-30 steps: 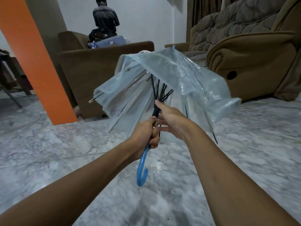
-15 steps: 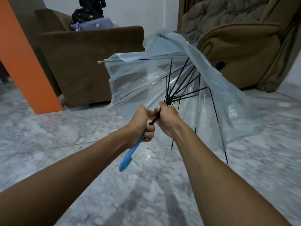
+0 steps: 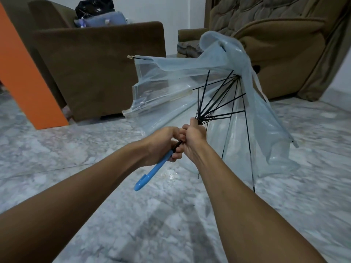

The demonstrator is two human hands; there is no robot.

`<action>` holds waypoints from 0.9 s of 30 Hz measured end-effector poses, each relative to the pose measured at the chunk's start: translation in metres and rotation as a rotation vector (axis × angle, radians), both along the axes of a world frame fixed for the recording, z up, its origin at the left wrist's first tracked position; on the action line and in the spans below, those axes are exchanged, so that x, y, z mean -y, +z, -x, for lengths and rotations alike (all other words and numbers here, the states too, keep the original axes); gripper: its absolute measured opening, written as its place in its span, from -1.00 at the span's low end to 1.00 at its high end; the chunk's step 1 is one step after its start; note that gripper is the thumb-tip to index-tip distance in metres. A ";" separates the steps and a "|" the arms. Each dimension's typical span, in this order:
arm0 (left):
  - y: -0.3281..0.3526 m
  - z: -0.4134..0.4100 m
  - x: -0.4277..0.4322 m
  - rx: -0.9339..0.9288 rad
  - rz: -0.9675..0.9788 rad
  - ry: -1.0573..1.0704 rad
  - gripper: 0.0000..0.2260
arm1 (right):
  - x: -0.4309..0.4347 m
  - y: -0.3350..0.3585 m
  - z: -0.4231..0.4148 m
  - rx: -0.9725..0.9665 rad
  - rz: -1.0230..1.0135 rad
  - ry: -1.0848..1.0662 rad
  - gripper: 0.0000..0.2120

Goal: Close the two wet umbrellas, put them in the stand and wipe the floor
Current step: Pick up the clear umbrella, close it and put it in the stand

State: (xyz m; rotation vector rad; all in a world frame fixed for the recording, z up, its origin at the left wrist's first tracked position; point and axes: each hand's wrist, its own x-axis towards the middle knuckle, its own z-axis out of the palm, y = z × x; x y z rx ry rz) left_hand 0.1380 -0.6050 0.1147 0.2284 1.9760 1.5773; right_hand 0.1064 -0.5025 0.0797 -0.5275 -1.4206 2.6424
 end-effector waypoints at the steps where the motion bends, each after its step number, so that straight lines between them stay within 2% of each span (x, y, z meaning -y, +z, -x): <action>1: 0.000 0.000 0.002 -0.020 0.009 -0.034 -0.90 | -0.002 0.000 0.001 -0.006 0.029 -0.008 -0.61; 3: 0.000 0.001 0.007 -0.027 0.030 -0.066 -0.90 | -0.005 0.001 0.004 -0.027 0.088 -0.033 -0.62; 5: 0.002 0.000 0.015 -0.004 0.139 -0.111 -0.91 | -0.008 -0.001 0.006 -0.047 0.140 -0.080 -0.66; 7: 0.002 -0.005 0.021 -0.011 0.350 -0.213 -0.75 | -0.012 -0.003 0.008 -0.046 0.139 -0.108 -0.68; 9: 0.000 -0.010 0.020 -0.073 0.423 -0.223 -0.66 | -0.016 -0.004 0.007 -0.028 0.107 -0.101 -0.67; 14: -0.014 -0.006 0.017 -0.424 0.390 0.041 -0.68 | -0.024 -0.005 0.010 -0.065 0.203 -0.109 -0.68; 18: -0.019 -0.006 0.022 -0.557 0.378 0.105 -0.71 | -0.026 -0.005 0.004 -0.102 0.054 -0.065 -0.67; 23: -0.017 -0.003 0.017 -0.552 0.318 0.194 -0.76 | -0.016 0.007 -0.002 -0.182 -0.058 0.054 -0.53; 27: -0.012 -0.003 0.011 -0.543 0.313 0.224 -0.78 | -0.008 0.013 -0.003 -0.131 -0.101 0.095 -0.47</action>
